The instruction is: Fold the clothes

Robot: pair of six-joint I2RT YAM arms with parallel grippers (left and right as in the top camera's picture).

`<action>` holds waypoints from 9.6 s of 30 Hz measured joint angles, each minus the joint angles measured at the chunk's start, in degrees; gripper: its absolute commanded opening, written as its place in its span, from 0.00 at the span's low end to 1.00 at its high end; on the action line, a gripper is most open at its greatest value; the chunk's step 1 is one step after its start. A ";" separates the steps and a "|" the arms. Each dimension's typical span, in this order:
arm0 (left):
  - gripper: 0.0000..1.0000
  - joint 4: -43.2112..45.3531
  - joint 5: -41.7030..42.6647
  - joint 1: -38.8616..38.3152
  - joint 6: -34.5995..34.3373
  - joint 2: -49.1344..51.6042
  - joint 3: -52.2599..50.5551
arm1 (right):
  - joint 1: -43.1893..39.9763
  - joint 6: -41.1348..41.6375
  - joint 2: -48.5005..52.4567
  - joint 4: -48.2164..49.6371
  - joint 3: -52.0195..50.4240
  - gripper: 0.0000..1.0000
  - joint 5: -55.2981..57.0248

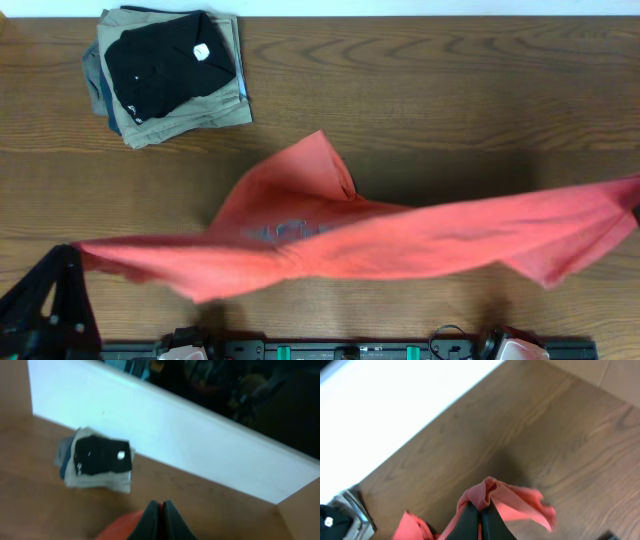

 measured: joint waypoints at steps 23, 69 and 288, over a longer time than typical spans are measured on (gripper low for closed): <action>0.06 23.34 0.98 -2.49 -0.02 58.18 0.96 | -0.90 -0.26 41.09 20.76 0.98 0.02 1.90; 0.74 -0.94 -5.27 -7.91 3.65 26.10 -32.54 | 0.81 -0.90 24.83 0.87 -16.20 0.99 -2.29; 0.06 65.20 -6.69 -20.33 9.27 45.77 -58.01 | 7.72 -3.23 40.96 37.20 -47.69 0.99 -4.09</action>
